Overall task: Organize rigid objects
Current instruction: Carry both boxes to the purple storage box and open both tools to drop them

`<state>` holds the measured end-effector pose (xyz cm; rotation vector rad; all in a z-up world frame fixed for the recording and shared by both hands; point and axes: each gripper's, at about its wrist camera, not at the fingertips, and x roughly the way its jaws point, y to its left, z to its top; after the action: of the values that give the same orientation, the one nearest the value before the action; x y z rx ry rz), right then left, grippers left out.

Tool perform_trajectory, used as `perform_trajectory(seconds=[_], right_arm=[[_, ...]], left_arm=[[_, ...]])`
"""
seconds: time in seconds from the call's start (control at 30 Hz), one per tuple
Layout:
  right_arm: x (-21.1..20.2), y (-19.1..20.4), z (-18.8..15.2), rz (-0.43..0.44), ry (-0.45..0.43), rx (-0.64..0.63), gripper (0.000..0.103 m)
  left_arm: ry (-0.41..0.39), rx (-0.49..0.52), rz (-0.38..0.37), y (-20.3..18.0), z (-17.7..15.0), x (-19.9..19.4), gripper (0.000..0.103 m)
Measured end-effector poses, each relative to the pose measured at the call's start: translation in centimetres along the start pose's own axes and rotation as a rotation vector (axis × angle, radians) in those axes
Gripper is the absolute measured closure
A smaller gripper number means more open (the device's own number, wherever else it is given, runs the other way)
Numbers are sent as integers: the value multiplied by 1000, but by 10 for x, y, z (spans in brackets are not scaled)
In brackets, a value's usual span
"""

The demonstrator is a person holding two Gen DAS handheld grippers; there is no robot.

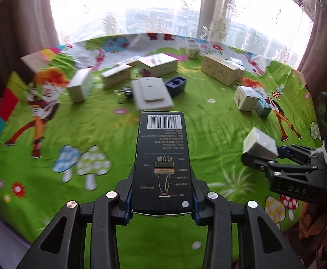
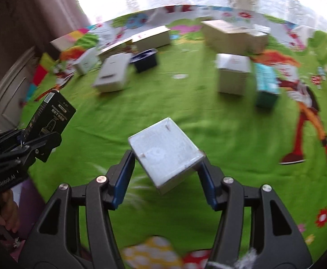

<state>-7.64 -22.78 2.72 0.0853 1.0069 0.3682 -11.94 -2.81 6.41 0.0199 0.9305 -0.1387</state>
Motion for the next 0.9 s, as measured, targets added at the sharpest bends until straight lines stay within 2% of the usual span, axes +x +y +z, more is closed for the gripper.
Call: perform_trajectory(seconds=[0.23, 0.33, 0.43, 0.67, 0.9], right_arm=[[14, 48, 14, 44, 86, -139, 43], [14, 52, 26, 92, 99, -99, 43], [7, 69, 34, 130, 81, -96, 43], [-1, 160, 32, 221, 77, -272, 42], [-3, 276, -2, 323, 111, -572, 42]], left_arm=[[-23, -96, 39, 48, -16, -33, 63], [-41, -134, 69, 72, -19, -47, 63], [-53, -168, 132, 100, -31, -64, 63], [-60, -264, 266, 159, -76, -104, 63], [-40, -363, 344, 199, -124, -136, 63]])
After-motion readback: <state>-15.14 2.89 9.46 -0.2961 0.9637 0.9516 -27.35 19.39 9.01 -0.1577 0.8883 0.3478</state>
